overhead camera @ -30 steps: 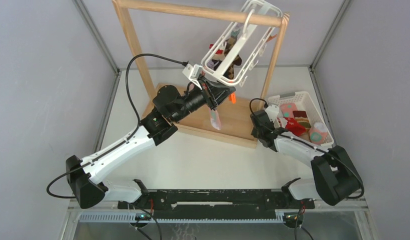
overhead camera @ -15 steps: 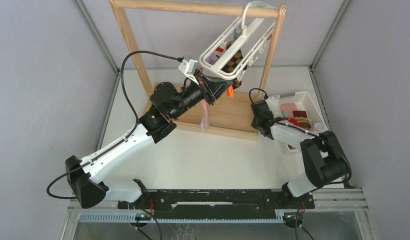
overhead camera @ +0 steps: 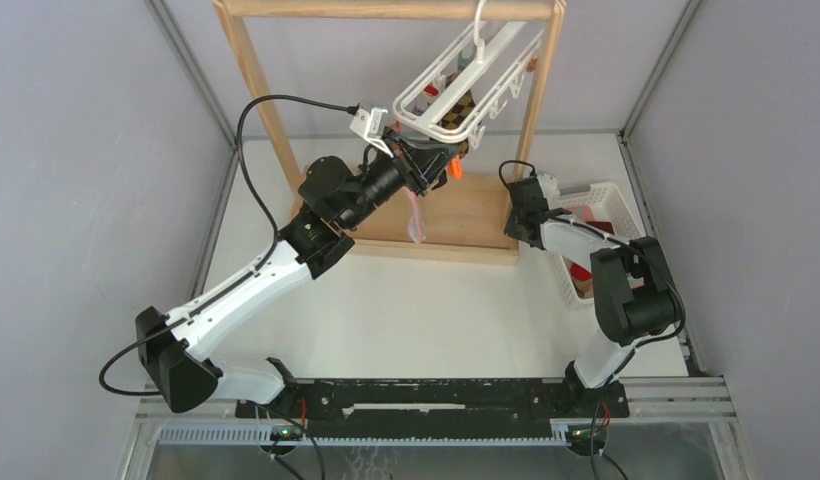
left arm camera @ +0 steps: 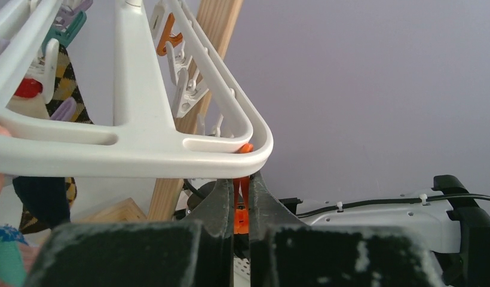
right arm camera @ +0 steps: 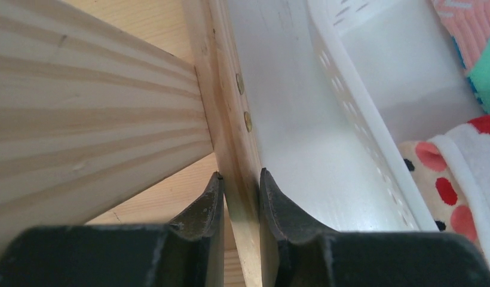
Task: Clip the socks to the hanger
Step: Move the clothesline to the center of the board.
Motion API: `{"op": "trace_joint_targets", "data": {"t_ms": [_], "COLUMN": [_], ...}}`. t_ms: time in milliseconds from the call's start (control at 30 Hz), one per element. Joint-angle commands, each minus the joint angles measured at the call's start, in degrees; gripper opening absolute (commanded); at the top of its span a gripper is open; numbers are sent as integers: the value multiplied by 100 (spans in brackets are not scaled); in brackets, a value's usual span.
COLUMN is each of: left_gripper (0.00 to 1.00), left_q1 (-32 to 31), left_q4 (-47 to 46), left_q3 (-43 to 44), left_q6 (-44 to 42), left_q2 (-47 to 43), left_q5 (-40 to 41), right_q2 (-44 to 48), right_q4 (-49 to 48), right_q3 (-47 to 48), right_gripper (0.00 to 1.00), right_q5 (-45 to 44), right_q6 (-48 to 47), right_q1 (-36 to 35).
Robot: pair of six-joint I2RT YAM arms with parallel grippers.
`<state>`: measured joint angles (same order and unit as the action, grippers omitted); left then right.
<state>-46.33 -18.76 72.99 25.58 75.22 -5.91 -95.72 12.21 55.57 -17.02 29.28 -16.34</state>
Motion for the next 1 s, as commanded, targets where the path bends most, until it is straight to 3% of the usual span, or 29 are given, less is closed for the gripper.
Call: {"op": "trace_joint_targets", "data": {"t_ms": [0,67,100,167,200,267,633,833,967], "left_gripper": [0,0,0,0,0,0,0,0,0], "left_q1": [43,97,126,199,250,320,467,515,512], "left_q4": [264,264,255,188,126,-25,-126,-192,-442], "left_q3": [323,460,502,589,615,677,1282,1464,1470], "left_q6": [181,203,240,320,403,572,762,884,1026], "left_q2": [195,359,427,546,603,721,1269,1469,1615], "left_q5": [-287,-315,-345,-432,-489,-675,-880,-896,-925], "right_q2": [-296,-233,-171,14,207,520,2307,3084,3433], "right_q4": [-178,-181,-161,-174,-279,-477,29,218,-193], "right_q3": [455,473,472,395,278,43,-322,-771,-1571], "right_gripper": [0,4,14,58,73,83,86,83,82], "right_q5": [-562,-541,-573,-562,-416,-128,53,372,963], "right_q6": [175,106,85,13,-54,-112,-519,199,776], "right_q1": [290,268,245,203,204,258,421,997,1576]}}
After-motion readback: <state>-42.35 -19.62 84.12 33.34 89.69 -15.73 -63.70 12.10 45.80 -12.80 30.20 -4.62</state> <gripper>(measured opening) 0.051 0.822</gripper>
